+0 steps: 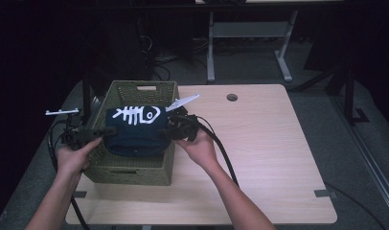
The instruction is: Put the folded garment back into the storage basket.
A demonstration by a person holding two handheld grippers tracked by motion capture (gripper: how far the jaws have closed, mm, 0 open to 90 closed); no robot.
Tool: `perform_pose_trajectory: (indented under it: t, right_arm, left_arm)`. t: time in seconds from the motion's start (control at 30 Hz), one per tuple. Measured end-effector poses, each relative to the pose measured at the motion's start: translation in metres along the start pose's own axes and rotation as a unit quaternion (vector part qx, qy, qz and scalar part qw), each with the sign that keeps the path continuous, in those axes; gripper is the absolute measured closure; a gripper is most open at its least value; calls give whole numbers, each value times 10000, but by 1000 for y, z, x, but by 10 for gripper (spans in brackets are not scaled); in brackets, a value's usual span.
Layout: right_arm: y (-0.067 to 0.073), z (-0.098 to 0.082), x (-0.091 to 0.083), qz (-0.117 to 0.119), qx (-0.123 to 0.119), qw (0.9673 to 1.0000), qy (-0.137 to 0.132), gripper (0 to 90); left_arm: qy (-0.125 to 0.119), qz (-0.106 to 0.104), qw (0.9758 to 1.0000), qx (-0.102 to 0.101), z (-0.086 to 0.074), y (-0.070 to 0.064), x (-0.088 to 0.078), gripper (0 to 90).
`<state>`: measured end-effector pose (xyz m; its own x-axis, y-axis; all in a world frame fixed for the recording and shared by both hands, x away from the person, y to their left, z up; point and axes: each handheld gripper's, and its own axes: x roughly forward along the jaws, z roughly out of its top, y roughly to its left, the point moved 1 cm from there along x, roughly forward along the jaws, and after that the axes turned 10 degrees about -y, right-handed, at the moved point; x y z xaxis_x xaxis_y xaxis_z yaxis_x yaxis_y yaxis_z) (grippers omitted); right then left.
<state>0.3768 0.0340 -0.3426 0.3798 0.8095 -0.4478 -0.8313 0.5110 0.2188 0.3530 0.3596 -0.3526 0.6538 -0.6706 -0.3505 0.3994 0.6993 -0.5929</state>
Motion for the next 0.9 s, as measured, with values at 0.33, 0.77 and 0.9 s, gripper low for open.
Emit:
perform_pose_trajectory:
  t: [0.33, 0.77, 0.9]
  right_arm:
    - [-4, -6, 7, 11, 84, 10000, 49, 699]
    - [-1, -8, 10, -5, 101, 9999, 37, 692]
    - [0, -8, 14, 17, 105, 9999, 35, 692]
  left_arm:
    - [119, 112, 9999, 23, -1, 5, 5, 640]
    - [114, 187, 9998, -22, 0, 10, 4, 629]
    - [84, 187, 9998, 15, 1, 11, 1, 637]
